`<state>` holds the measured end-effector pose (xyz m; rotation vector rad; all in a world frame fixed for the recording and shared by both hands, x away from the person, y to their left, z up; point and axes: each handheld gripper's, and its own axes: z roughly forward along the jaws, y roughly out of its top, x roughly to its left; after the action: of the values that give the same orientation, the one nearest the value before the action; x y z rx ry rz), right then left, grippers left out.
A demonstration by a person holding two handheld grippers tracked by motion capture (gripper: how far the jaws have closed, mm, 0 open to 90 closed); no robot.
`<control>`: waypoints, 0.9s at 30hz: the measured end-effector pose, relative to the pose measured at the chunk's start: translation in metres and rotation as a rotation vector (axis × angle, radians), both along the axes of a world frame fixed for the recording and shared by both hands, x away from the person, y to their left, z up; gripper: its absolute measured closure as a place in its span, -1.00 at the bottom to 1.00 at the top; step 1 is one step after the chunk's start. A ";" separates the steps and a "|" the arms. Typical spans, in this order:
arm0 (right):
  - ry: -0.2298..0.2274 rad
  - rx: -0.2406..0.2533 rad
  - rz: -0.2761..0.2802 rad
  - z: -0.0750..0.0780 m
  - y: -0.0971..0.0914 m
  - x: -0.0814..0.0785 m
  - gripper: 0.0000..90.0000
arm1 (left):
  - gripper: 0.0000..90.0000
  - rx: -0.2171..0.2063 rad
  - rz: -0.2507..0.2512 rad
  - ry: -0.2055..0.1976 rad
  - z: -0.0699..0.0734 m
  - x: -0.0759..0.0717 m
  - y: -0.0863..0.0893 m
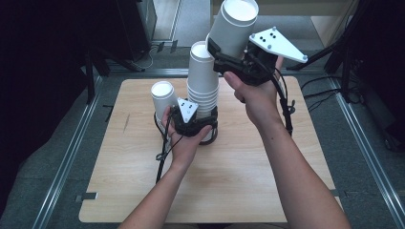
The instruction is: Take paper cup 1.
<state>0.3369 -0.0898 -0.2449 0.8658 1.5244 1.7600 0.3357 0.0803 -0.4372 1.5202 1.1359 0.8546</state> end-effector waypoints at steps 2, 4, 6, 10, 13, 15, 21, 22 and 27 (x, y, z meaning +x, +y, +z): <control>0.002 0.003 -0.009 -0.002 -0.007 -0.002 -0.65 | -0.93 0.001 0.000 0.000 0.000 0.000 0.000; 0.002 0.005 -0.011 -0.003 -0.009 -0.002 -0.65 | -0.93 0.001 -0.003 0.000 0.000 -0.001 0.001; 0.006 0.006 -0.020 -0.006 -0.015 -0.003 -0.65 | -0.93 0.001 -0.008 0.006 0.001 -0.002 0.002; 0.008 0.002 -0.037 -0.014 -0.025 -0.004 -0.65 | -0.98 -0.007 -0.036 0.013 0.003 -0.005 0.006; 0.014 0.006 -0.046 -0.020 -0.031 -0.005 -0.65 | -0.98 -0.016 -0.051 0.015 0.002 -0.009 0.009; 0.024 0.003 -0.051 -0.025 -0.035 -0.006 -0.66 | -0.98 -0.013 -0.055 0.012 0.002 -0.012 0.010; 0.030 -0.053 -0.081 -0.053 -0.047 -0.013 -0.67 | -0.98 0.004 -0.092 0.010 -0.002 -0.031 0.014; 0.030 -0.053 -0.081 -0.053 -0.047 -0.013 -0.67 | -0.98 0.004 -0.092 0.010 -0.002 -0.031 0.014; 0.037 -0.082 -0.100 -0.074 -0.053 -0.018 -0.68 | -0.98 -0.008 -0.140 0.022 -0.006 -0.044 0.021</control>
<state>0.3193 -0.1426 -0.3193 0.9216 1.5381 1.6077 0.2914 0.1014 -0.4428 1.5861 1.0348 0.7388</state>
